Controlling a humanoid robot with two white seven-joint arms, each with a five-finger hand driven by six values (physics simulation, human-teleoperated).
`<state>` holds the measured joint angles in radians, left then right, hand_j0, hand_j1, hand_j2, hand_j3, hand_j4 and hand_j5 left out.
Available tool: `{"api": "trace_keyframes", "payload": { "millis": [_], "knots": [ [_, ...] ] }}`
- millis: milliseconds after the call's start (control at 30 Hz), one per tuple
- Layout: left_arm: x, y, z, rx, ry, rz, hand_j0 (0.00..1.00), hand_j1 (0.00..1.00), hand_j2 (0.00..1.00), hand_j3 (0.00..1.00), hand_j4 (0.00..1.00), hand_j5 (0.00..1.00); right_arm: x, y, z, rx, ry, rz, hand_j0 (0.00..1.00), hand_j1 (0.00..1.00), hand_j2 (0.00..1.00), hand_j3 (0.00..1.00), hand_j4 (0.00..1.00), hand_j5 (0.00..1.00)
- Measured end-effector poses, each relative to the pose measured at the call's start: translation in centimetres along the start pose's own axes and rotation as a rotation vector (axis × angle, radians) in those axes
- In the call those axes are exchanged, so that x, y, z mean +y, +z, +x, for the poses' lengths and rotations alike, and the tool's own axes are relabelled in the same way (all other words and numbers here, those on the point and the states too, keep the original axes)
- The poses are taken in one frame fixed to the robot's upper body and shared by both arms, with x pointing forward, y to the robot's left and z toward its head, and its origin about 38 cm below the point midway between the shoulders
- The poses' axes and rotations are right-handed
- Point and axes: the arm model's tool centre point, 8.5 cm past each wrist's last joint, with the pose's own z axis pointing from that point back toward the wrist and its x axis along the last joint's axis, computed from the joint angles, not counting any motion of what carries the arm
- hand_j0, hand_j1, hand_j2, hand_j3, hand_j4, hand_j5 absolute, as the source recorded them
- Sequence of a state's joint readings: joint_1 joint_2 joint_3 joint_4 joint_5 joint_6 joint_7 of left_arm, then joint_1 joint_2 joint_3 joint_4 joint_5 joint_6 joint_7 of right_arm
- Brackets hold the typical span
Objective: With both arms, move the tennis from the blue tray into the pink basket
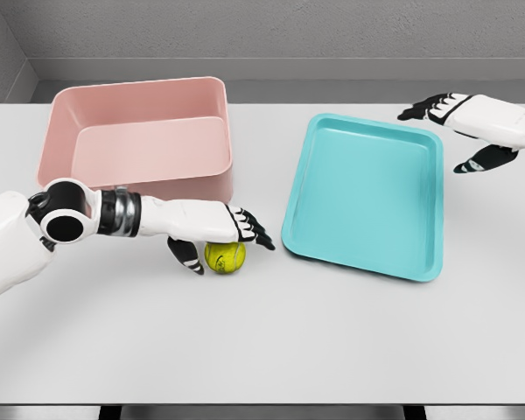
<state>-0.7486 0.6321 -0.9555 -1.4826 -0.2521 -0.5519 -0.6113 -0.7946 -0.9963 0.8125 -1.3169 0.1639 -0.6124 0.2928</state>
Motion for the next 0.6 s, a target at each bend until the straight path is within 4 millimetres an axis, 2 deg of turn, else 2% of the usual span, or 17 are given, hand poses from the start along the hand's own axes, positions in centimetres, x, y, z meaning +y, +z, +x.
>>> {"api": "trace_keyframes", "payload": {
  "millis": [167,367,500,600],
  "knots": [
    [-0.2,0.0,-0.2,0.011,-0.009,-0.01,1.0,1.0,1.0,1.0,1.0,1.0,0.4,0.8,-1.5,0.05,-0.018,0.005,1.0,1.0,1.0,1.0,1.0,1.0],
    [-0.3,0.0,-0.3,0.016,-0.011,-0.016,1.0,1.0,1.0,1.0,1.0,1.0,0.7,1.1,-1.9,0.065,-0.026,0.011,1.0,1.0,1.0,1.0,1.0,1.0],
    [-0.3,0.0,-0.3,0.015,-0.013,-0.017,0.86,0.86,0.86,0.86,0.86,0.86,0.7,1.1,-2.0,0.066,-0.026,0.011,1.0,1.0,1.0,1.0,1.0,1.0],
    [-0.3,0.0,-0.2,0.013,-0.015,-0.017,0.85,0.85,0.85,0.85,0.85,0.85,0.7,1.1,-1.9,0.065,-0.025,0.011,1.0,1.0,1.0,1.0,1.0,1.0]
  ]
}}
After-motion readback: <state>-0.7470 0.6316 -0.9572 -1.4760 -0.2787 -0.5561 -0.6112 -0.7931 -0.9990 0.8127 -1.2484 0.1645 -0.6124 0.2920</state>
